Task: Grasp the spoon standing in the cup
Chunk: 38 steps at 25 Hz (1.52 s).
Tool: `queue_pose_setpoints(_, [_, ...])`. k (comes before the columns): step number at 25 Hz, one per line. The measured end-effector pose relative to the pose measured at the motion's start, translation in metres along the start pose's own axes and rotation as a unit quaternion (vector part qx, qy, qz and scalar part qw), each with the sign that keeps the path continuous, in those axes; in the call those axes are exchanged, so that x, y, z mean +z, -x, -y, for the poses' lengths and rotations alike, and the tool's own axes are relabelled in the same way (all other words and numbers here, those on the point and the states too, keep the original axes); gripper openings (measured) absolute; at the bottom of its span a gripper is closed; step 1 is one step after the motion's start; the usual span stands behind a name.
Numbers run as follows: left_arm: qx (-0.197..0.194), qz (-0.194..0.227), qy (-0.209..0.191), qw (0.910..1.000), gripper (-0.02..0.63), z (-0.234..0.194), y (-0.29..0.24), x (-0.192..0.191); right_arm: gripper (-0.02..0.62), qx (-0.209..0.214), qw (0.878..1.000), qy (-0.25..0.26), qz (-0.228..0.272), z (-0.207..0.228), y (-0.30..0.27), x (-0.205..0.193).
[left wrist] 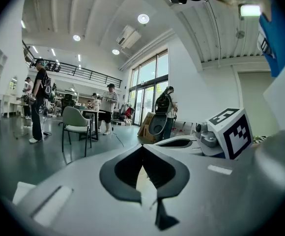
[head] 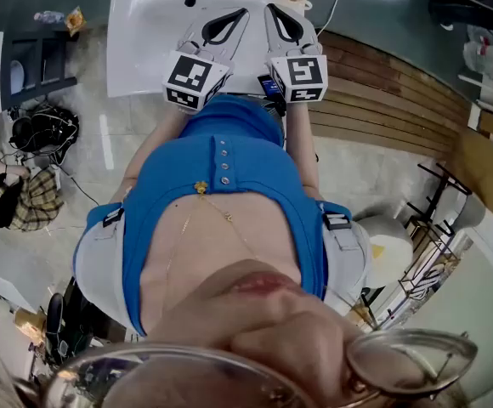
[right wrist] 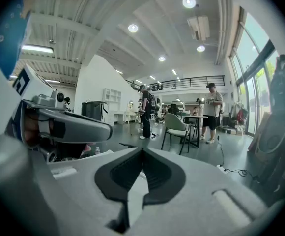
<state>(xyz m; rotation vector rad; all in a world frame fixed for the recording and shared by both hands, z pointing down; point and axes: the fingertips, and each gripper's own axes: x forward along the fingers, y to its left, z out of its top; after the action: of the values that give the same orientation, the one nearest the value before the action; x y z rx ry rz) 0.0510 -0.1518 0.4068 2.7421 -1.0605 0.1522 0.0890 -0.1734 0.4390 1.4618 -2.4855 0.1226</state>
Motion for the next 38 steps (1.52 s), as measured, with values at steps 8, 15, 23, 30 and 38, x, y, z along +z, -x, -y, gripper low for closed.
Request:
queue_pose_setpoints(8, [0.017, -0.001, 0.004, 0.9998, 0.0, -0.007, 0.008, -0.002, 0.002, 0.003, 1.0, 0.008, -0.015, 0.007, -0.009, -0.01])
queue_pose_setpoints(15, [0.024, -0.001, 0.009, 0.9997, 0.0, -0.009, 0.01, -0.006, 0.002, 0.003, 0.999, 0.008, -0.033, 0.015, -0.018, -0.025])
queue_pose_setpoints(23, [0.041, -0.003, 0.012, 0.9991, 0.0, -0.014, 0.016, -0.005, 0.002, 0.003, 0.997, 0.035, -0.064, 0.024, -0.027, -0.041])
queue_pose_setpoints(30, [0.048, -0.006, 0.013, 0.9988, 0.0, -0.017, 0.02, -0.01, 0.002, 0.005, 0.996, 0.029, -0.083, 0.032, -0.036, -0.057])
queue_pose_setpoints(38, [0.058, -0.009, 0.015, 0.9982, 0.0, -0.02, 0.026, -0.014, 0.002, 0.003, 0.993, 0.046, -0.111, 0.041, -0.043, -0.073])
